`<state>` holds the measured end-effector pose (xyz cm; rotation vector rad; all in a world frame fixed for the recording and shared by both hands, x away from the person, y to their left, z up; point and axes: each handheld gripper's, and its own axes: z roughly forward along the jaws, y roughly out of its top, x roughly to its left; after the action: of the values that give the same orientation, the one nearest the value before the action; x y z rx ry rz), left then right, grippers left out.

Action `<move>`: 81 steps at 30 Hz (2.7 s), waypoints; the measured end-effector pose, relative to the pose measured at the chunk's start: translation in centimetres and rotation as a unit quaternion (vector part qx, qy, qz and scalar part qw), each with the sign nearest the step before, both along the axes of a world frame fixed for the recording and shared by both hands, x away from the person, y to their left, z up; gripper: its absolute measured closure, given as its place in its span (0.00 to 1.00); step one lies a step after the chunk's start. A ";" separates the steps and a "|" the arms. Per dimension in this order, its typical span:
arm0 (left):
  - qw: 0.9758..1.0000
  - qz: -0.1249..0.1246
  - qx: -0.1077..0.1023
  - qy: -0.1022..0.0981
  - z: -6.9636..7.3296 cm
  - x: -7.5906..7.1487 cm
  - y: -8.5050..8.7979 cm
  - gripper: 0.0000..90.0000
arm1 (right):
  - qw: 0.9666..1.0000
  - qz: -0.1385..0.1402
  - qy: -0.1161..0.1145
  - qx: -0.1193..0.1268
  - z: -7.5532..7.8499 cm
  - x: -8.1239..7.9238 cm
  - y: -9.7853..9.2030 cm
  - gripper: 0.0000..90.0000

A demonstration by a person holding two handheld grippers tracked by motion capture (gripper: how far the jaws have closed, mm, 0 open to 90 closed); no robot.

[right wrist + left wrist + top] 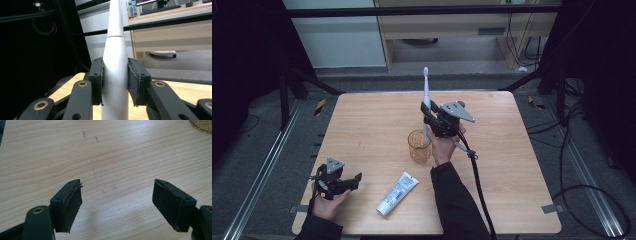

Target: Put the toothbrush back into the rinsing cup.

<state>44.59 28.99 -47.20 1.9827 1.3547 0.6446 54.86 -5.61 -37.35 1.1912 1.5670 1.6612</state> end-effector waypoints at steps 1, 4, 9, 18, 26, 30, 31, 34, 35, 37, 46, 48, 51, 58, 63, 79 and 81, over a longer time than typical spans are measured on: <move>1.000 0.000 0.000 0.000 0.0 0.0 0.0 0.25 | 1.000 -0.001 0.001 -0.001 -0.1 0.1 0.1 0.75; 1.000 0.000 -0.001 0.000 0.0 0.0 0.0 0.25 | 1.000 -0.001 0.004 0.000 -0.4 0.2 0.2 0.75; 1.000 0.000 0.000 0.001 0.0 0.0 0.0 0.25 | 1.000 0.001 0.010 -0.006 -1.0 0.4 0.7 0.75; 1.000 0.001 -0.001 0.000 0.0 0.0 0.1 0.25 | 1.000 -0.005 0.018 -0.010 -2.0 0.6 1.2 0.75; 1.000 -0.001 0.000 0.000 0.0 0.0 0.0 0.25 | 1.000 -0.007 0.023 -0.016 -2.7 0.4 1.5 0.75; 1.000 0.001 -0.001 0.000 0.0 0.0 0.0 0.25 | 0.999 -0.008 0.028 -0.019 -3.1 0.4 1.5 0.75; 1.000 0.001 -0.001 0.000 0.0 0.0 0.0 0.25 | 0.999 -0.008 0.029 -0.020 -3.2 0.4 1.5 0.75; 1.000 0.000 0.000 0.000 0.0 0.0 0.0 0.25 | 0.999 -0.007 0.033 -0.022 -3.5 0.3 1.6 0.75; 1.000 0.000 0.000 0.000 0.0 0.0 0.0 0.25 | 0.999 -0.008 0.036 -0.022 -3.7 0.3 1.7 0.75; 1.000 0.000 0.000 0.000 0.0 0.0 0.0 0.25 | 0.999 -0.009 0.043 -0.026 -3.9 0.3 1.7 0.75; 1.000 0.000 -0.001 0.000 0.0 0.0 0.0 0.25 | 0.998 -0.010 0.055 -0.038 -5.0 0.0 1.9 0.75; 1.000 -0.001 0.000 0.001 0.0 0.1 0.0 0.25 | 0.997 -0.011 0.058 -0.041 -5.1 -0.1 1.9 0.75; 1.000 0.000 0.000 0.001 0.0 0.0 0.0 0.25 | 0.997 -0.009 0.061 -0.052 -5.4 -0.2 2.0 0.74; 1.000 -0.001 0.000 0.001 0.0 0.0 0.0 0.25 | 0.995 -0.004 0.073 -0.066 -6.0 -0.4 2.1 0.74; 1.000 -0.001 -0.001 0.001 0.0 0.0 0.0 0.25 | 0.994 0.000 0.080 -0.079 -6.1 -0.6 2.2 0.74; 1.000 -0.003 -0.003 0.000 -0.1 0.1 0.0 0.26 | 0.990 0.006 0.105 -0.096 -6.7 -0.4 1.7 0.74; 1.000 -0.003 -0.004 0.000 -0.1 0.0 -0.1 0.26 | 0.990 0.008 0.106 -0.095 -6.7 -0.5 1.7 0.74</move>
<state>44.64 28.94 -47.25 1.9799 1.3488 0.6356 54.39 -3.96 -44.07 1.2886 1.8237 1.3941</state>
